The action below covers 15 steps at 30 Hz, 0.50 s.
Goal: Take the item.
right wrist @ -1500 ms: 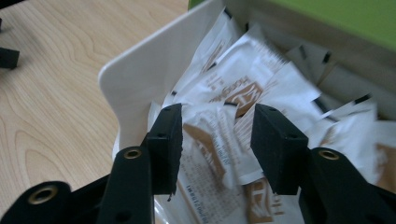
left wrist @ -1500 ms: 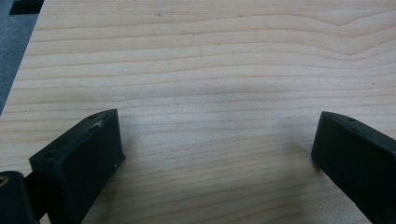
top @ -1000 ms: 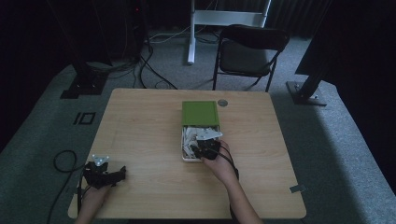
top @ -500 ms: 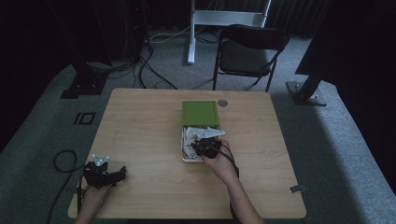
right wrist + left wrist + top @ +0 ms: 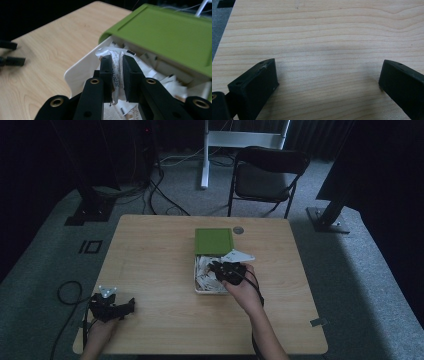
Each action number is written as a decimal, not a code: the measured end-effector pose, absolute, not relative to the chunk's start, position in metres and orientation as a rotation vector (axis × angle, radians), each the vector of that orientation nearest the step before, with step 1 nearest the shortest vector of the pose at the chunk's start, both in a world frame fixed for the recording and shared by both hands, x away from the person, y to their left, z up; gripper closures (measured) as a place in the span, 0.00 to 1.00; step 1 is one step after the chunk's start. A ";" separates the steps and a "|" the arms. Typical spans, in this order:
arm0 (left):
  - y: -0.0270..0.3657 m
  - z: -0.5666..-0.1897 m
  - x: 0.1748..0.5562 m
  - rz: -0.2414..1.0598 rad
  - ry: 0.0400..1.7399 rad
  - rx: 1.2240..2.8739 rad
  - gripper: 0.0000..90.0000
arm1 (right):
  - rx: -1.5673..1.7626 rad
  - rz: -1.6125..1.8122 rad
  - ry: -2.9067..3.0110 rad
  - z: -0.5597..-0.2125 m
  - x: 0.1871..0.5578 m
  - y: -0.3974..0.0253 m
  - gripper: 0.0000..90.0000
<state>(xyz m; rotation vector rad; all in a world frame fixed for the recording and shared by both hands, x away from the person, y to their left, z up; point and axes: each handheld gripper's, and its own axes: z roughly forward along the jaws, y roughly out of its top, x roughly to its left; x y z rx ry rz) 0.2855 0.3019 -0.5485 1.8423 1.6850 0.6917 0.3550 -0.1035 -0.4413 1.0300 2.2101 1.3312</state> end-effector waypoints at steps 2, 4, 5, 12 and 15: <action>0.302 -0.548 0.285 0.692 1.685 1.842 0.03 | 1.029 1.337 2.203 -0.436 0.355 -0.107 0.88; 0.302 -0.548 0.285 0.691 1.685 1.842 0.03 | 1.029 1.340 2.184 -0.432 0.355 -0.111 0.88; 0.302 -0.548 0.285 0.692 1.685 1.842 0.03 | 1.030 1.337 2.180 -0.430 0.355 -0.113 0.88; 0.302 -0.548 0.285 0.692 1.685 1.842 0.03 | 1.062 1.325 2.133 -0.419 0.358 -0.131 0.88; 0.302 -0.548 0.285 0.692 1.685 1.842 0.03 | 1.067 1.317 2.124 -0.418 0.358 -0.136 0.88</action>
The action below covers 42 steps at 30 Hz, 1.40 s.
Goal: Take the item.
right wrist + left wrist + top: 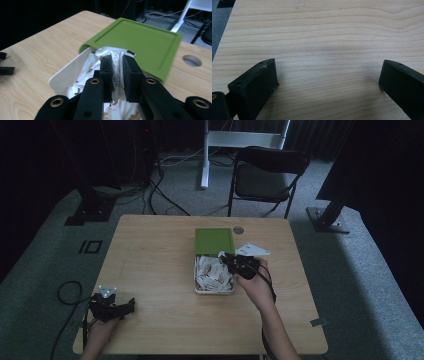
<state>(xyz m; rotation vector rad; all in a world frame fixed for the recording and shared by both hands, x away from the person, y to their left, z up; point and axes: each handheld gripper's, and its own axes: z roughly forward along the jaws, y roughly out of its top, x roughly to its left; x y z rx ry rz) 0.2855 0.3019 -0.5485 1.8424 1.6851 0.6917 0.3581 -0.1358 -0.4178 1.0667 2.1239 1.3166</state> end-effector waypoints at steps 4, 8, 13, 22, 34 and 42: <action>0.302 -0.548 0.285 0.691 1.685 1.842 0.03 | 1.092 1.295 2.087 -0.416 0.359 -0.150 0.88; 0.302 -0.548 0.285 0.692 1.685 1.842 0.03 | 1.112 1.272 2.056 -0.413 0.360 -0.164 0.88; 0.302 -0.548 0.285 0.692 1.685 1.842 0.03 | 1.161 1.260 2.010 -0.413 0.361 -0.182 0.88; 0.302 -0.548 0.285 0.691 1.686 1.842 0.03 | 1.233 1.211 1.947 -0.425 0.367 -0.209 0.88; 0.302 -0.548 0.285 0.691 1.685 1.844 0.03 | 1.328 1.143 1.881 -0.447 0.376 -0.232 0.88; 0.302 -0.548 0.285 0.691 1.685 1.844 0.03 | 1.399 1.079 1.865 -0.470 0.387 -0.245 0.88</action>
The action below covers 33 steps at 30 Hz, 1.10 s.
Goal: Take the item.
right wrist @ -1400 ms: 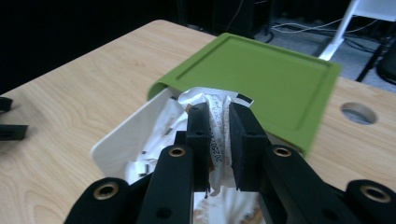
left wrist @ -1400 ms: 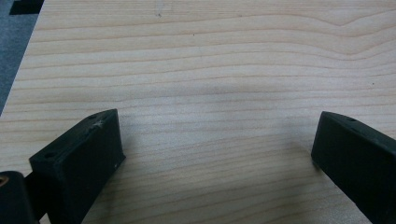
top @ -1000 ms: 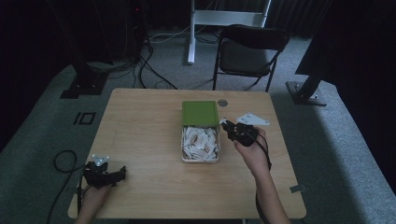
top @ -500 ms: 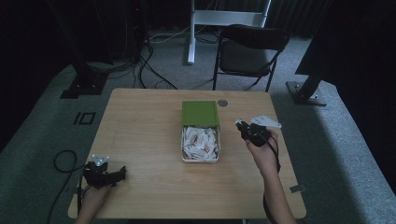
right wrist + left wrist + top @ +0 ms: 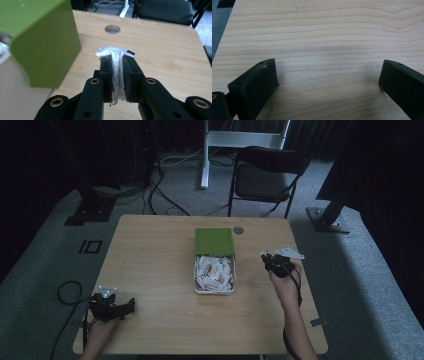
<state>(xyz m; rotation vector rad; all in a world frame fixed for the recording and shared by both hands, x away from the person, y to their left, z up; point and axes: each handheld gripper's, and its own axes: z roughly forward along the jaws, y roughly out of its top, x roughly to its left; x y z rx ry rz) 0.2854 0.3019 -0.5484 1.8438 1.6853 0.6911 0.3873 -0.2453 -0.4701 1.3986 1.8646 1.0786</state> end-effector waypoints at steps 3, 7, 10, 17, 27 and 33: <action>0.302 -0.548 0.285 0.691 1.685 1.844 0.03 | 1.419 1.046 1.876 -0.481 0.391 -0.247 0.88; 0.302 -0.548 0.285 0.691 1.685 1.844 0.03 | 1.464 1.019 1.866 -0.495 0.398 -0.250 0.88; 0.302 -0.548 0.285 0.691 1.685 1.843 0.03 | 1.497 1.001 1.849 -0.505 0.403 -0.254 0.88; 0.302 -0.548 0.285 0.691 1.685 1.843 0.03 | 1.522 0.946 1.861 -0.524 0.412 -0.257 0.88; 0.302 -0.548 0.285 0.691 1.685 1.843 0.03 | 1.533 0.933 1.884 -0.536 0.418 -0.256 0.79; 0.302 -0.548 0.285 0.691 1.685 1.843 0.03 | 1.513 1.000 1.894 -0.532 0.416 -0.257 0.57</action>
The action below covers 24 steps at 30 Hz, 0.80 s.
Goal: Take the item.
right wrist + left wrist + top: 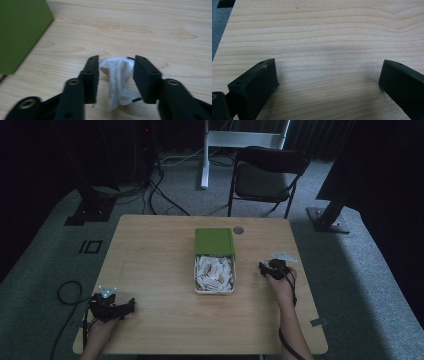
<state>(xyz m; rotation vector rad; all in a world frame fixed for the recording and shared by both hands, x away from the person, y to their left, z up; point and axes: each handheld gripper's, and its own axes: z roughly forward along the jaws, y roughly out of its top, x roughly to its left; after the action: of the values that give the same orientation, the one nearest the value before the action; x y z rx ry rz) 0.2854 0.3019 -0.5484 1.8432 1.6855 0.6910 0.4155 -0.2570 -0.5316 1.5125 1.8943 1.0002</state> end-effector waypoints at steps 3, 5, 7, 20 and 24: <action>0.302 -0.548 0.285 0.691 1.685 1.843 0.03 | 1.495 1.012 1.898 -0.529 0.412 -0.258 0.50; 0.302 -0.548 0.285 0.691 1.685 1.843 0.03 | 1.493 1.072 1.863 -0.526 0.407 -0.259 0.31; 0.302 -0.548 0.285 0.691 1.685 1.843 0.03 | 1.523 1.083 1.854 -0.525 0.404 -0.261 0.28; 0.302 -0.548 0.285 0.691 1.685 1.843 0.03 | 1.555 1.094 1.833 -0.525 0.374 -0.280 0.23; 0.302 -0.548 0.285 0.692 1.685 1.842 0.03 | 1.565 1.095 1.819 -0.526 0.365 -0.286 0.22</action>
<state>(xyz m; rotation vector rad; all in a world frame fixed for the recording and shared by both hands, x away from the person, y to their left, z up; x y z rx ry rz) 0.2854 0.3019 -0.5485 1.8425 1.6847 0.6918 0.3650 -0.2857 -0.5263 1.5645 1.8191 1.0952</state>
